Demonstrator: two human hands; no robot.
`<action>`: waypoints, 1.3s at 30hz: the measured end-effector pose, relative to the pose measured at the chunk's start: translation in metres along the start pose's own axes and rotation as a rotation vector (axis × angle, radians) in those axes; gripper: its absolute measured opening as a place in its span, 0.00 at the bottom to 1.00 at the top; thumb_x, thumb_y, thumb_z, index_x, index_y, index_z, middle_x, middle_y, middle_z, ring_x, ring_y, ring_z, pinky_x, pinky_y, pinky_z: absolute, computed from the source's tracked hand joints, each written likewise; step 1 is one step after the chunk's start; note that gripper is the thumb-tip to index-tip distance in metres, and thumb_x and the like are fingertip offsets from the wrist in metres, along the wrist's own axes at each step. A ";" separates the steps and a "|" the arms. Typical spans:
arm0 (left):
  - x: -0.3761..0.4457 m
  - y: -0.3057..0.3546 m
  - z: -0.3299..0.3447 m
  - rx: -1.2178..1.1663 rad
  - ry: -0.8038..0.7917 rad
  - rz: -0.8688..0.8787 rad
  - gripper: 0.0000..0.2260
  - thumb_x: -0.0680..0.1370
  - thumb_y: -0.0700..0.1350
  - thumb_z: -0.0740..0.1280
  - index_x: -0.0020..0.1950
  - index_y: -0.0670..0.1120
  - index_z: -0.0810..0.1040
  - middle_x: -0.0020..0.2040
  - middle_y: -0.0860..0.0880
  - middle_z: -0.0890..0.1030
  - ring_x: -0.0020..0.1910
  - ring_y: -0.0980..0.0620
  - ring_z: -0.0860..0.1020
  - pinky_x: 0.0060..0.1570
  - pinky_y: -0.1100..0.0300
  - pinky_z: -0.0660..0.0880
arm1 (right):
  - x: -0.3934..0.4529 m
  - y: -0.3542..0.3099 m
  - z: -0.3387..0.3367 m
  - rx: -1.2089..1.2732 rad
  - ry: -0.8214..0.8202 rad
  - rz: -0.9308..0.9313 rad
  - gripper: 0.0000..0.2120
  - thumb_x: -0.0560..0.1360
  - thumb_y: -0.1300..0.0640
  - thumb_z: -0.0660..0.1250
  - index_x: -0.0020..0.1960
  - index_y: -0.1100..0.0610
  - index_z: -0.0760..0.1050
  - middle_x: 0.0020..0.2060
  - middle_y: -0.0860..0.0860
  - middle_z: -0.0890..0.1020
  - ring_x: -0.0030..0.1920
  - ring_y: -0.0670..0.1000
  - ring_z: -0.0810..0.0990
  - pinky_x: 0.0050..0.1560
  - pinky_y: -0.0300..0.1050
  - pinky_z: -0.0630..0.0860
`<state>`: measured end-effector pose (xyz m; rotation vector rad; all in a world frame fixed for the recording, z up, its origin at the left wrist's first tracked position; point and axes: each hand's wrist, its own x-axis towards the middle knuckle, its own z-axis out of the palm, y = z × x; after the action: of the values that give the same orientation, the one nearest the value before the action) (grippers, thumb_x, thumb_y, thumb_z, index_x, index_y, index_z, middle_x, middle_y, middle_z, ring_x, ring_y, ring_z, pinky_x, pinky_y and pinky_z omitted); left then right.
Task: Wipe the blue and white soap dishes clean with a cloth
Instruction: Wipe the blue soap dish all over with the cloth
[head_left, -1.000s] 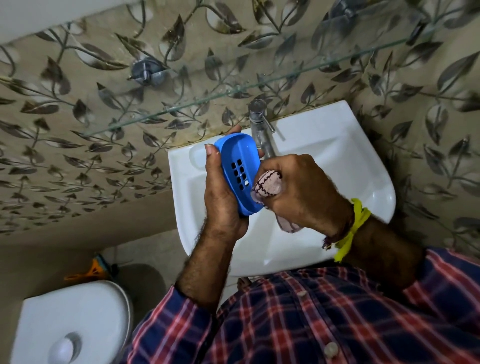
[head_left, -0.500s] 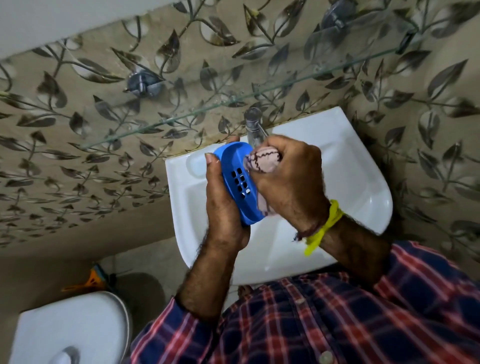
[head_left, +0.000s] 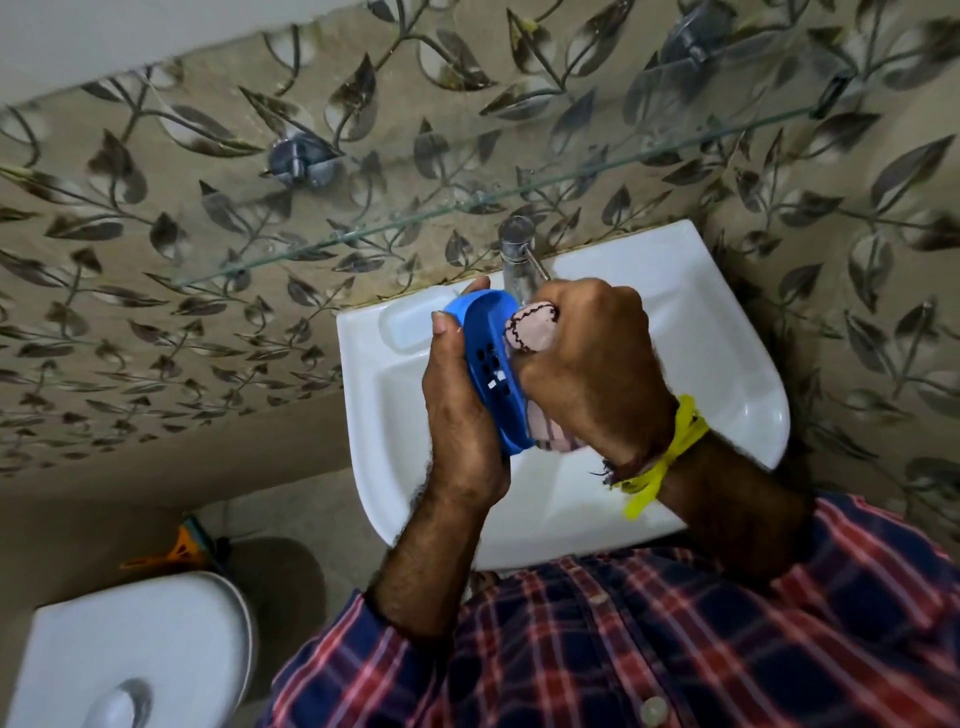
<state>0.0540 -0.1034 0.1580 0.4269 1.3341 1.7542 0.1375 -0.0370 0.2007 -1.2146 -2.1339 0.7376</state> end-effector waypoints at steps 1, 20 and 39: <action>0.001 0.001 -0.001 -0.007 0.017 0.010 0.30 0.80 0.66 0.52 0.72 0.48 0.76 0.60 0.43 0.83 0.58 0.42 0.81 0.56 0.46 0.79 | -0.001 0.003 0.000 0.054 -0.052 0.046 0.04 0.67 0.62 0.74 0.40 0.60 0.80 0.34 0.53 0.83 0.36 0.56 0.82 0.36 0.50 0.81; 0.012 0.002 -0.004 -0.085 -0.036 -0.082 0.30 0.80 0.68 0.55 0.70 0.49 0.78 0.51 0.42 0.83 0.45 0.48 0.83 0.46 0.53 0.82 | -0.020 0.016 -0.002 0.293 -0.244 -0.014 0.09 0.64 0.61 0.81 0.42 0.58 0.84 0.36 0.50 0.86 0.36 0.44 0.84 0.37 0.32 0.80; 0.016 0.007 -0.014 -0.151 -0.054 -0.077 0.28 0.84 0.64 0.52 0.70 0.48 0.78 0.51 0.46 0.87 0.49 0.48 0.86 0.45 0.55 0.83 | -0.012 -0.001 0.015 0.240 0.031 -0.213 0.03 0.67 0.67 0.74 0.38 0.62 0.82 0.34 0.56 0.83 0.37 0.57 0.81 0.37 0.53 0.78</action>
<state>0.0323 -0.0992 0.1554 0.3318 1.1568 1.7528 0.1315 -0.0506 0.1893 -0.8544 -2.0414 0.8443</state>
